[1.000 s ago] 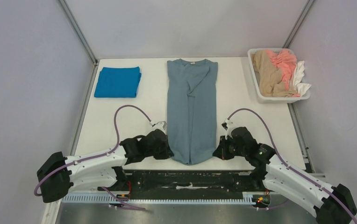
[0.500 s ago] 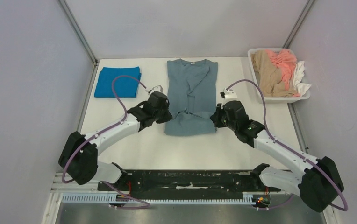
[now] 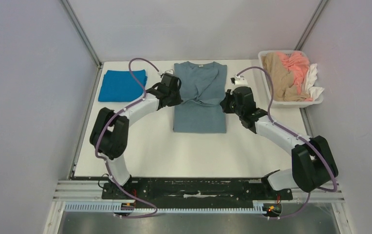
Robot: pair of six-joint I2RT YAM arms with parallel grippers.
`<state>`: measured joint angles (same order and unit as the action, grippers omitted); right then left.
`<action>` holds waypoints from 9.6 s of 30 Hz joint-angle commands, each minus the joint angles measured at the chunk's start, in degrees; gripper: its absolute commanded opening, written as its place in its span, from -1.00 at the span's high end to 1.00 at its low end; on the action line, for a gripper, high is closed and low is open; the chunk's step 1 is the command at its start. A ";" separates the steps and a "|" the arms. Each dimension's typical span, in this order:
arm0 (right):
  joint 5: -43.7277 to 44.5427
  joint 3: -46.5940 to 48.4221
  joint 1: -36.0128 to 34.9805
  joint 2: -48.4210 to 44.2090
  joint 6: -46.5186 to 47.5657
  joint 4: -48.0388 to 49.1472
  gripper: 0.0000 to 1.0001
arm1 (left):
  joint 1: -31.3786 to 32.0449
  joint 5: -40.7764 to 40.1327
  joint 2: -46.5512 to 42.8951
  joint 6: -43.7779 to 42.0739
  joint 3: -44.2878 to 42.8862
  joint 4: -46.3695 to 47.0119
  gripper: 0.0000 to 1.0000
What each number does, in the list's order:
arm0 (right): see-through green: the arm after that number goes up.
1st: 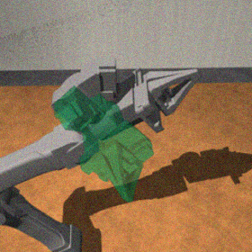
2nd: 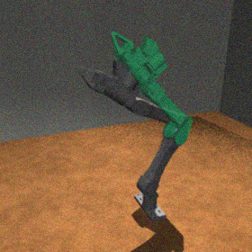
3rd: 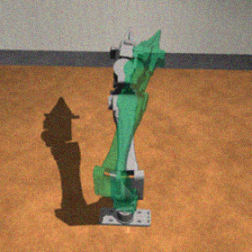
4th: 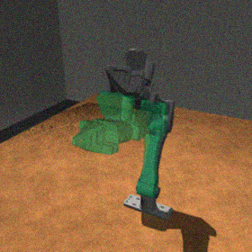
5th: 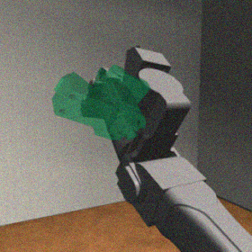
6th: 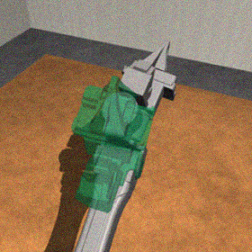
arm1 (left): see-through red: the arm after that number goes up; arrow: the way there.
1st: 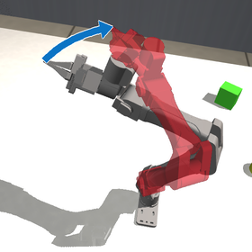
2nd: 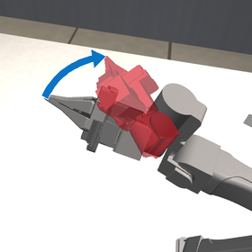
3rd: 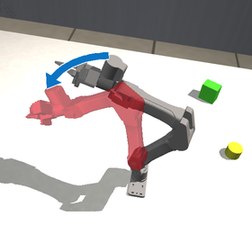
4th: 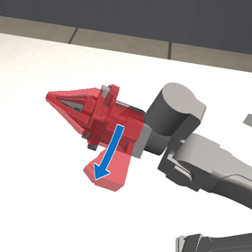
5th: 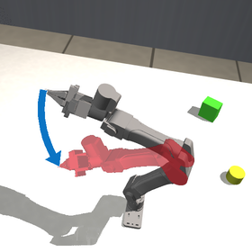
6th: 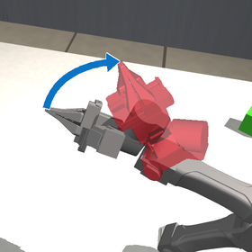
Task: Fold and stack the t-shirts
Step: Fold the folded rectangular tshirt in 1/3 of the way, then grab one side of the 2/3 rectangular tshirt with both arms, then fold the long partially folded tshirt into a neat square, then put the neatly folded tshirt into the corner of the board with the left arm
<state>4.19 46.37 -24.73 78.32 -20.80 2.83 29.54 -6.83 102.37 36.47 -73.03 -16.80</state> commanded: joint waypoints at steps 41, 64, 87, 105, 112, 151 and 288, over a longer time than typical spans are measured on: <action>-20.73 -14.07 6.36 0.78 -5.03 5.02 -0.96 | -2.90 11.87 -7.19 2.85 15.51 0.69 -0.65; -16.77 -20.26 6.27 4.06 -9.00 7.85 -0.15 | -2.91 15.58 -1.75 5.46 20.82 5.70 0.88; -17.33 -32.95 1.13 -11.61 -5.90 -1.84 1.00 | 4.24 13.00 -19.94 13.79 46.82 13.79 0.96; -13.94 -36.03 -7.70 -44.46 -10.79 -21.35 1.00 | 25.65 -0.21 -52.70 27.38 55.02 4.82 0.95; -10.60 -25.65 -7.70 -39.93 -10.45 -10.41 1.00 | 25.09 -8.86 -48.83 19.81 38.46 -3.29 0.96; -18.17 22.36 7.60 19.89 -7.11 14.10 1.00 | -11.00 -2.72 -3.89 2.43 -7.28 -2.46 0.95; 26.29 -32.32 -0.64 -33.88 -2.35 -1.31 -0.96 | -16.71 -36.98 16.75 -60.40 -37.00 3.32 0.95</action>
<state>27.44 14.00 -25.61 43.92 -23.90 -0.12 12.78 -42.33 119.59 -17.21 -104.16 -17.47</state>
